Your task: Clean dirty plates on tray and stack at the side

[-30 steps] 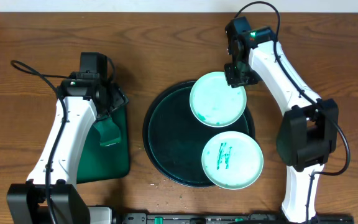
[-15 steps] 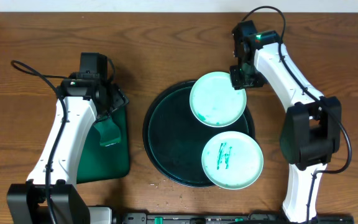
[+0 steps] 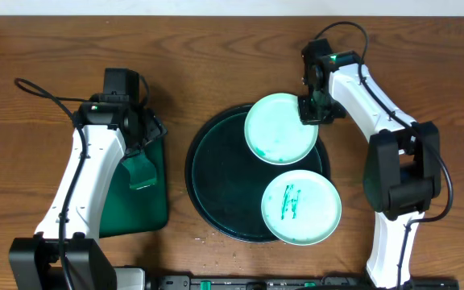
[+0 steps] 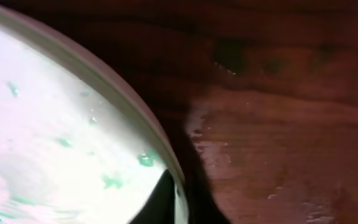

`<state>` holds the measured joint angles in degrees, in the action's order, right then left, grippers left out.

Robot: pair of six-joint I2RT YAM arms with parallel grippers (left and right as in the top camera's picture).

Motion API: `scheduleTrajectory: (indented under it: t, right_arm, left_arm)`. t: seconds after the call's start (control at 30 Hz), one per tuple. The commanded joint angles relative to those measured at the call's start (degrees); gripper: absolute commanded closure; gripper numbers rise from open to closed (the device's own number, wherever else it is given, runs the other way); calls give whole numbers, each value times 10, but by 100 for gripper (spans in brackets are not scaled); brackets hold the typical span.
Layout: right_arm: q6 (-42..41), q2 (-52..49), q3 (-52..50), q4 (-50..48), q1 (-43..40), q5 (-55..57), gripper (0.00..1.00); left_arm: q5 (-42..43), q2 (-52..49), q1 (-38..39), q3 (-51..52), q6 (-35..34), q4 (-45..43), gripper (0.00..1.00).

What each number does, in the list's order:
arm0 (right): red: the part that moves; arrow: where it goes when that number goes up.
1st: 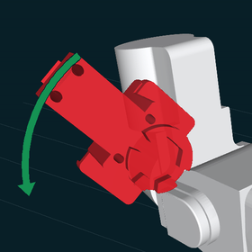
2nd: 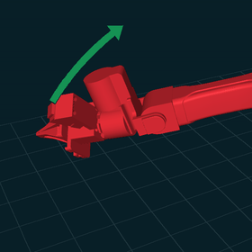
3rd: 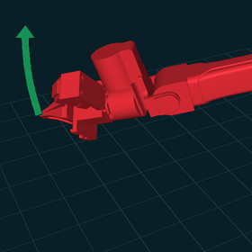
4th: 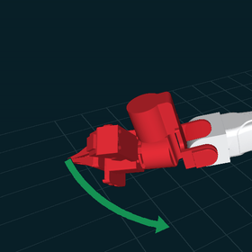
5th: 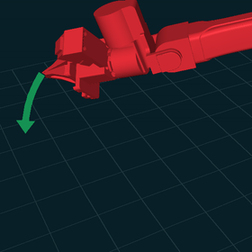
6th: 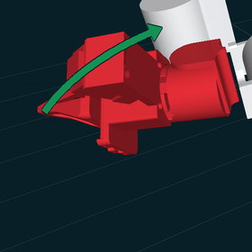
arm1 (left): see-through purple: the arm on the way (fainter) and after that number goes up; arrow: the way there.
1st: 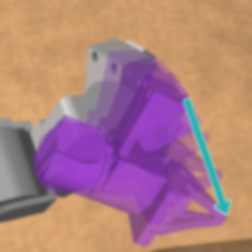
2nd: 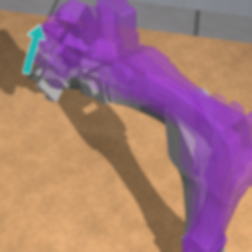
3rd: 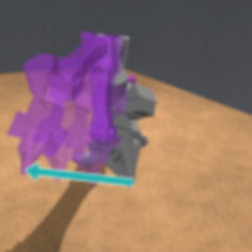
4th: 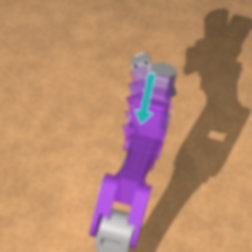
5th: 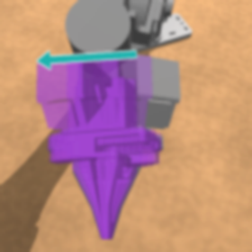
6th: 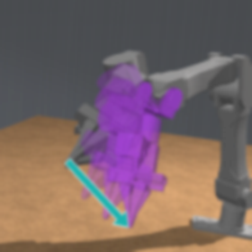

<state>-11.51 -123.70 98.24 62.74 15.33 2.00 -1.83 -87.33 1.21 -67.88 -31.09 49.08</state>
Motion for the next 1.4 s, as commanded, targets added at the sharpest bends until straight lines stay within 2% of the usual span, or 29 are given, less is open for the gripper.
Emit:
scheduleTrajectory:
  t: [0.0,0.33,0.73,0.97,1.37]
  right_arm:
    - [-7,7,-2,-4,1,-1,99]
    - [-7,13,0,0,2,1,99]
    - [-2,89,0,5,21,46,99]
    - [13,95,0,24,32,51,99]
    - [35,93,0,61,89,50,99]
  left_arm:
    - [-2,1,-3,-8,3,3,18]
    - [0,1,-3,-8,3,3,18]
    - [0,1,-3,-8,3,3,18]
    - [0,1,-3,-8,3,3,18]
    - [0,1,-3,-8,3,3,18]
